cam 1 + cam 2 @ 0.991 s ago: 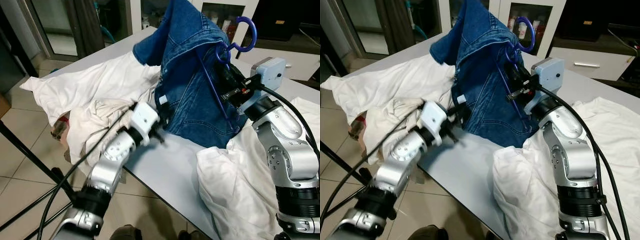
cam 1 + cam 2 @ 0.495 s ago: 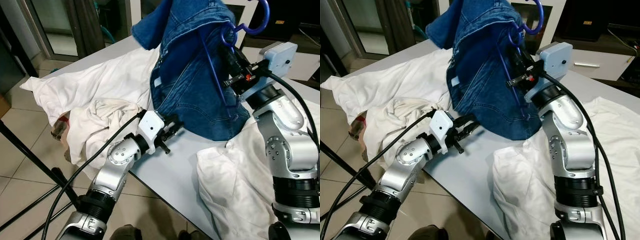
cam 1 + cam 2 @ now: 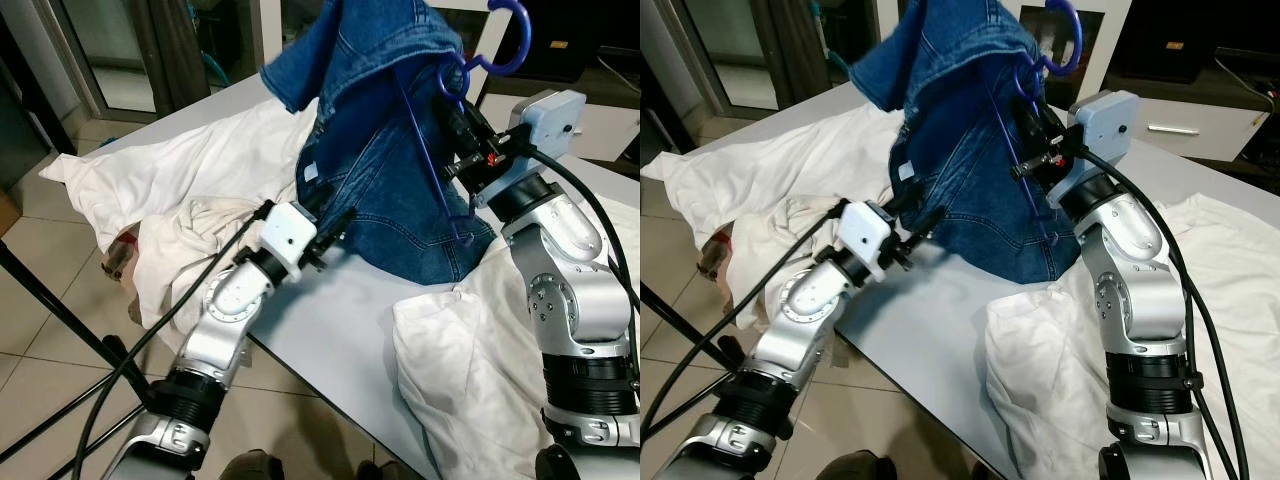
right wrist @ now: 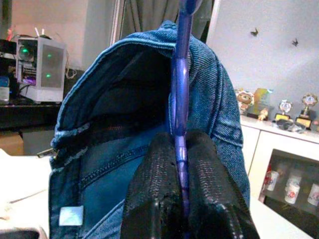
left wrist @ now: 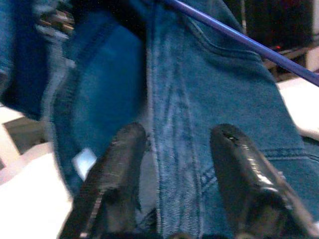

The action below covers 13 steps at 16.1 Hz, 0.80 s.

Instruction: Hang hanger

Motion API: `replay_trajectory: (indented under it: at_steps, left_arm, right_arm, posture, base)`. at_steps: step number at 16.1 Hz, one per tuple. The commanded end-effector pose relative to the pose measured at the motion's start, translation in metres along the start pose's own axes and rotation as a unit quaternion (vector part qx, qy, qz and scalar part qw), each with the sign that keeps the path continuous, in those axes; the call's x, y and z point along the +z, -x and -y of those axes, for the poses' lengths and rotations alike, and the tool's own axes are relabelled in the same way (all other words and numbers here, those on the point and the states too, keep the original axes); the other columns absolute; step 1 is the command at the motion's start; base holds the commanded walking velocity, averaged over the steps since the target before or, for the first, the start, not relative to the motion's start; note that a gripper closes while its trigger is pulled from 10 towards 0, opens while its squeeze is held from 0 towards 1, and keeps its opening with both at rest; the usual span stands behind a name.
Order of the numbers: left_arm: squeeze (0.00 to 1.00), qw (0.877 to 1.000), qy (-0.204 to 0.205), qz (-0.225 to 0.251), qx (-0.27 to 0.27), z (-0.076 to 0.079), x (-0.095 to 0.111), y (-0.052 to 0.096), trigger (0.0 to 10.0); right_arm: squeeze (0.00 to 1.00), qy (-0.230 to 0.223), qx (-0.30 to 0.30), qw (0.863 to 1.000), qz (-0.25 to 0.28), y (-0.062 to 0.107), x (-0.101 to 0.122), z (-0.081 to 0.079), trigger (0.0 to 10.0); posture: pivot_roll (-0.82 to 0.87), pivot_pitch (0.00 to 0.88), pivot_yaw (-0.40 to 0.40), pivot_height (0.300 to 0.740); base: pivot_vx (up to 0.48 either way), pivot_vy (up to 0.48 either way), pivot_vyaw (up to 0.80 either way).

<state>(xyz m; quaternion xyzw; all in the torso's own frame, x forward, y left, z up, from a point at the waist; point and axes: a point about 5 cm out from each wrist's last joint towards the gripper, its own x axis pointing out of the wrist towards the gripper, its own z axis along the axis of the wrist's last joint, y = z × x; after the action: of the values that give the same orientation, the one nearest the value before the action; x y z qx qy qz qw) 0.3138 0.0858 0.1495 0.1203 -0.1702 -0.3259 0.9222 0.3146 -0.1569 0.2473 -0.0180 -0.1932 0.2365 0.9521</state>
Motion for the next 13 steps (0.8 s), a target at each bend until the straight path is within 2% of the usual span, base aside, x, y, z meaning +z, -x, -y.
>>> replay_trajectory:
  at_steps: [1,4,5,8,10,13]
  left_arm:
    - [1.00,1.000,-0.006,0.020,0.010,-0.003,0.007,-0.001,10.0]
    - [1.00,1.000,0.007,-0.003,0.016,-0.006,-0.003,0.003,10.0]
    - [0.00,0.999,0.026,-0.027,-0.003,-0.003,-0.013,0.003,10.0]
    - [0.00,0.998,0.047,-0.043,0.004,-0.005,-0.019,0.002,10.0]
    - [0.00,0.995,0.068,-0.070,0.003,-0.005,-0.030,0.001,10.0]
    - [0.00,0.994,0.061,-0.090,0.007,-0.010,-0.036,-0.002,10.0]
  right_arm:
    - [0.00,0.011,-0.007,1.000,0.022,0.001,0.008,0.004,0.0]
    - [0.00,0.009,-0.006,1.000,0.023,0.000,0.007,0.004,0.0]
    - [0.00,0.004,0.006,0.999,0.033,-0.002,0.012,-0.002,0.0]
    - [0.00,-0.002,0.015,0.999,0.042,-0.004,0.015,-0.006,0.0]
    - [0.00,-0.011,0.029,0.998,0.049,-0.003,0.017,-0.010,0.0]
    - [0.00,-0.018,0.046,0.997,0.055,-0.002,0.019,-0.015,0.0]
  posture:
    - [0.03,0.019,-0.010,0.740]
    - [0.03,0.019,-0.009,0.740]
    - [0.03,0.019,-0.009,0.740]
    - [0.03,0.017,-0.011,0.740]
    - [0.03,0.016,-0.009,0.740]
    - [0.02,0.015,-0.008,0.740]
  base:
    - [0.000,0.000,0.00]
    - [0.000,0.000,0.00]
    - [0.000,0.000,0.00]
    - [0.000,0.000,0.00]
    - [0.000,0.000,0.00]
    - [0.000,0.000,0.00]
